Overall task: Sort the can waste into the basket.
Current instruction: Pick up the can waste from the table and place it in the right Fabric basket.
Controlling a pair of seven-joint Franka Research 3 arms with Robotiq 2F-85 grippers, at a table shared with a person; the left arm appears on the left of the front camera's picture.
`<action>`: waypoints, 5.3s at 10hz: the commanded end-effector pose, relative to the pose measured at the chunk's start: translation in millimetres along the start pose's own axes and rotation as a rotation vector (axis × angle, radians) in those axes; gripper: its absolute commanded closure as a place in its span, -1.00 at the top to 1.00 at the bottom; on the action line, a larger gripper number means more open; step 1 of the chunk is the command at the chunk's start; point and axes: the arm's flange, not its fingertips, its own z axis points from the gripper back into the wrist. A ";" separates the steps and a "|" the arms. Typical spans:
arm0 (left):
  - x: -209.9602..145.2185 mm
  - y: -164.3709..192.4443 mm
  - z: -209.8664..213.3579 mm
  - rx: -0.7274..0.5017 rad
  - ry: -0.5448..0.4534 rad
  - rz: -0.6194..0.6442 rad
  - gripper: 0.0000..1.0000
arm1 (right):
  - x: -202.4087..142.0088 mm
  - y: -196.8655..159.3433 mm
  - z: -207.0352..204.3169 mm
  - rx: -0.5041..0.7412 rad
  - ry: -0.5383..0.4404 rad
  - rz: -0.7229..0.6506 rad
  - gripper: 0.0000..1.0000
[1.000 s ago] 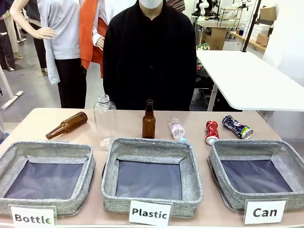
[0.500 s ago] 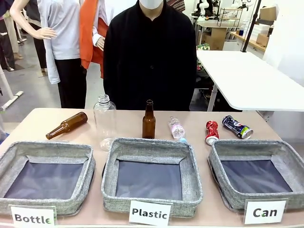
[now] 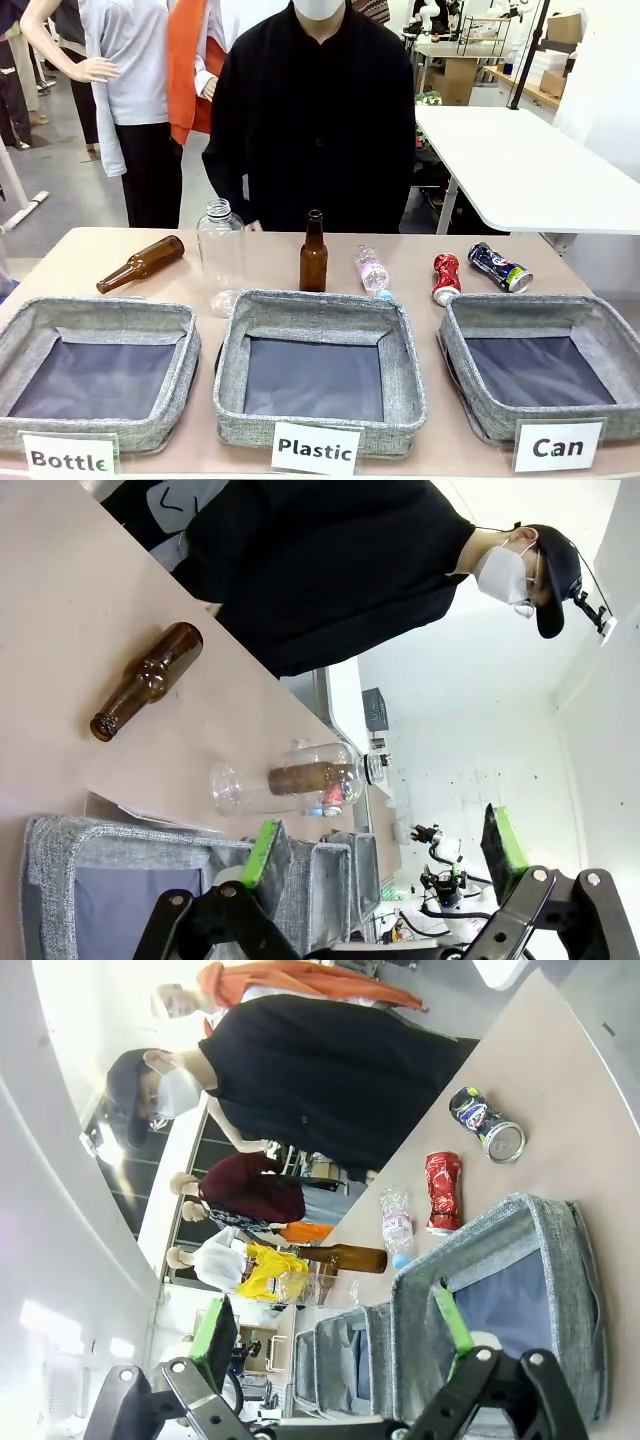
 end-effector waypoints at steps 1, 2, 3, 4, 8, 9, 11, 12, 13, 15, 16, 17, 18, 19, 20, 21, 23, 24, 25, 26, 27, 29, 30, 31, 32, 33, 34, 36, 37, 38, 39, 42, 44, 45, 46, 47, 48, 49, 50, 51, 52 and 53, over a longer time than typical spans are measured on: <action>-0.2 1.1 1.0 -0.005 0.009 -0.005 1.00 | -0.3 14.2 -15.6 -0.072 0.038 0.063 1.00; -0.2 1.1 1.0 -0.005 0.009 -0.005 1.00 | -0.3 32.2 -32.8 -0.171 0.063 0.119 1.00; -0.2 1.1 1.0 -0.005 0.009 -0.005 1.00 | -1.5 51.1 -54.8 -0.306 0.079 0.181 1.00; -0.2 1.1 1.0 -0.005 0.009 -0.005 1.00 | -4.3 71.9 -86.6 -0.494 0.090 0.266 1.00; -0.2 1.1 1.0 -0.005 0.009 -0.005 1.00 | -11.8 124.7 -188.0 -0.980 0.140 0.644 1.00; -0.2 1.1 1.0 -0.005 0.009 -0.005 1.00 | -14.5 128.6 -209.7 -1.081 0.188 0.791 1.00; -0.2 1.1 1.0 -0.005 0.009 -0.005 1.00 | -20.0 133.2 -234.6 -1.021 0.243 0.900 1.00; -0.2 1.1 1.0 -0.005 0.009 -0.005 1.00 | -20.5 130.5 -239.9 -1.019 0.250 0.905 1.00; -0.2 1.1 1.0 -0.005 0.009 -0.005 1.00 | -19.9 127.1 -240.8 -0.997 0.191 0.836 1.00; -0.2 1.1 1.0 -0.005 0.009 -0.005 1.00 | -28.4 124.6 -238.9 -1.060 0.254 0.922 1.00; -0.2 1.1 1.0 -0.005 0.009 -0.005 1.00 | -28.4 124.6 -238.9 -1.060 0.254 0.922 1.00; -0.2 1.1 1.0 -0.005 0.009 -0.005 1.00 | -23.8 124.6 -238.7 -1.042 0.265 0.922 1.00; -0.2 1.1 1.0 -0.005 0.009 -0.005 1.00 | -29.4 124.3 -250.2 -1.085 0.287 0.975 1.00; -0.2 1.1 1.0 -0.005 0.009 -0.005 1.00 | -19.5 123.3 -268.7 -1.079 0.343 0.990 1.00; -0.2 1.1 1.0 -0.005 0.009 -0.005 1.00 | -10.6 121.4 -287.3 -1.070 0.374 1.000 1.00; -0.2 1.1 1.0 -0.005 0.009 -0.005 1.00 | -4.2 115.4 -302.6 -1.052 0.421 1.024 1.00; -0.2 1.1 1.0 -0.005 0.009 -0.005 1.00 | 2.8 92.8 -338.0 -1.040 0.534 1.073 1.00; -0.2 1.1 1.0 -0.005 0.009 -0.005 1.00 | 6.3 80.1 -355.8 -1.034 0.583 1.108 1.00; -0.2 1.1 1.0 -0.005 0.009 -0.005 1.00 | 14.7 66.5 -371.7 -1.046 0.620 1.139 1.00; -0.2 1.1 1.0 -0.005 0.009 -0.005 1.00 | 25.4 50.8 -389.5 -1.033 0.686 1.156 1.00; -0.2 1.1 1.0 -0.005 0.009 -0.005 1.00 | 34.9 38.5 -402.1 -1.040 0.709 1.172 1.00; -0.2 1.1 1.0 -0.005 0.009 -0.005 1.00 | 52.8 12.2 -421.3 -1.027 0.779 1.169 1.00; -0.2 1.1 1.0 -0.005 0.009 -0.005 1.00 | 60.7 -1.6 -431.8 -1.013 0.807 1.169 1.00; -0.2 1.1 1.0 -0.005 0.009 -0.005 1.00 | 64.6 -11.9 -439.7 -1.018 0.829 1.155 1.00; -0.2 1.1 1.0 -0.005 0.009 -0.005 1.00 | 67.8 -22.7 -445.9 -1.043 0.819 1.155 1.00; -0.2 1.1 1.0 -0.005 0.009 -0.005 1.00 | 70.4 -32.3 -451.6 -1.028 0.834 1.147 1.00; -0.2 1.1 1.0 -0.005 0.009 -0.005 1.00 | 72.9 -41.5 -457.8 -1.014 0.852 1.119 1.00; -0.2 1.1 1.0 -0.005 0.009 -0.005 1.00 | 72.5 -53.7 -463.4 -1.039 0.879 1.087 1.00; -0.2 1.1 1.0 -0.005 0.009 -0.005 1.00 | 72.3 -56.2 -467.0 -1.040 0.889 1.078 1.00; -0.2 1.1 1.0 -0.005 0.009 -0.005 1.00 | 72.9 -57.4 -469.0 -1.040 0.893 1.069 1.00; -0.2 1.1 1.0 -0.005 0.009 -0.005 1.00 | 73.6 -57.7 -469.2 -1.036 0.892 1.066 1.00; -0.2 1.1 1.0 -0.005 0.009 -0.005 1.00 | 73.8 -58.2 -467.8 -1.046 0.901 1.065 1.00; -0.2 1.1 1.0 -0.005 0.009 -0.005 1.00 | 74.5 -58.1 -468.3 -1.047 0.907 1.053 -0.18; -0.2 1.1 1.0 -0.005 0.009 -0.005 1.00 | 74.3 -58.7 -468.1 -1.048 0.912 1.049 -0.90; -0.2 1.1 1.0 -0.005 0.009 -0.005 1.00 | 74.6 -59.3 -468.2 -1.047 0.923 1.030 -1.00; -0.2 1.1 1.0 -0.005 0.009 -0.005 1.00 | 75.4 -59.3 -468.8 -1.042 0.926 1.025 -1.00; -0.2 1.1 1.0 -0.005 0.009 -0.005 1.00 | 75.3 -58.9 -469.0 -1.041 0.926 1.020 -1.00; -0.2 1.1 1.0 -0.005 0.009 -0.005 1.00 | 75.1 -58.9 -468.4 -1.042 0.929 1.019 -0.94; -0.2 1.1 1.0 -0.005 0.009 -0.005 1.00 | 75.1 -58.9 -468.3 -1.044 0.931 1.017 -1.00; -0.2 1.1 1.0 -0.005 0.009 -0.005 1.00 | 75.2 -58.8 -468.1 -1.045 0.932 1.016 -1.00; -0.2 1.1 1.0 -0.005 0.009 -0.005 1.00 | 75.4 -58.2 -467.6 -1.049 0.930 1.016 -1.00; -0.2 1.1 1.0 -0.005 0.009 -0.005 1.00 | 76.4 -55.7 -464.9 -1.059 0.918 1.019 -1.00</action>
